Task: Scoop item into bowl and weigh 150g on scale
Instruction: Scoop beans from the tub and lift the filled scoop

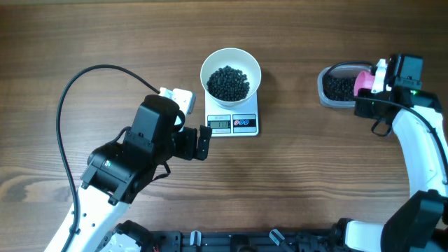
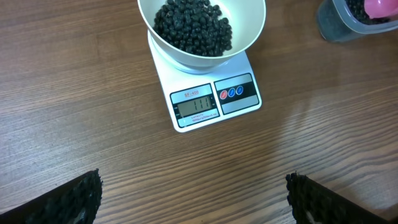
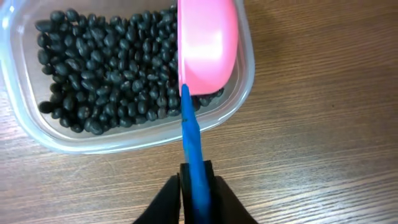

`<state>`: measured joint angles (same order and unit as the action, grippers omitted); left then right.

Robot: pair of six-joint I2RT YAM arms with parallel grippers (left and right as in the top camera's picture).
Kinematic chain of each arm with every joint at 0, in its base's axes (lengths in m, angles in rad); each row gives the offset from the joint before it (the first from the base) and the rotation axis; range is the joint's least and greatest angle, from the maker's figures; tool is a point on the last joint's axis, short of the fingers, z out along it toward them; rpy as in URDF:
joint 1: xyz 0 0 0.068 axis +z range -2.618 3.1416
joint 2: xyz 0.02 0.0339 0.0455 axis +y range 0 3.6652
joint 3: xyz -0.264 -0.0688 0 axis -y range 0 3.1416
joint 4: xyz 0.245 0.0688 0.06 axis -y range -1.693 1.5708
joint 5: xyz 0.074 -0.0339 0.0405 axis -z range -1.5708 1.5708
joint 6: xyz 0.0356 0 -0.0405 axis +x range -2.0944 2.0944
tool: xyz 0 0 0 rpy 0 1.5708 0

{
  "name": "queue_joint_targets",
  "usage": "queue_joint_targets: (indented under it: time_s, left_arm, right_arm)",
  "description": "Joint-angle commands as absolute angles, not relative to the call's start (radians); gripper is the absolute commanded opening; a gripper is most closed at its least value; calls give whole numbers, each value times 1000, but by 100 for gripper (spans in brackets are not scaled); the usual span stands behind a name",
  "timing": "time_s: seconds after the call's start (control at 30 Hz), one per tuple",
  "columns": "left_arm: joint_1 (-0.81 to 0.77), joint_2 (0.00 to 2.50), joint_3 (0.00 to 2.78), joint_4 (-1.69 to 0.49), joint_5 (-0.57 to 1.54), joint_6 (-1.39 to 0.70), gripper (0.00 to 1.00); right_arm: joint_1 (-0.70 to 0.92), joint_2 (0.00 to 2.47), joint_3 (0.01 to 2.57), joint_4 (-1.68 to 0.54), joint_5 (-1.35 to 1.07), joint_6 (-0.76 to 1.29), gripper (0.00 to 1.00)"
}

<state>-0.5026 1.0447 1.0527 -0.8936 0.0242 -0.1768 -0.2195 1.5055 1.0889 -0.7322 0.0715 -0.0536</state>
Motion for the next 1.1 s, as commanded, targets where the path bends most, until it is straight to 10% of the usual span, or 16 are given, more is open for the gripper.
queue_joint_targets:
  time_s: [0.0, 1.07]
  left_arm:
    - [-507, 1042, 1053, -892, 29, -162, 100]
    - [-507, 1042, 1053, -892, 29, -162, 100]
  right_arm:
    - [-222, 1465, 1092, -723, 67, -41, 16]
    - [-224, 1505, 1093, -652, 105, -392, 4]
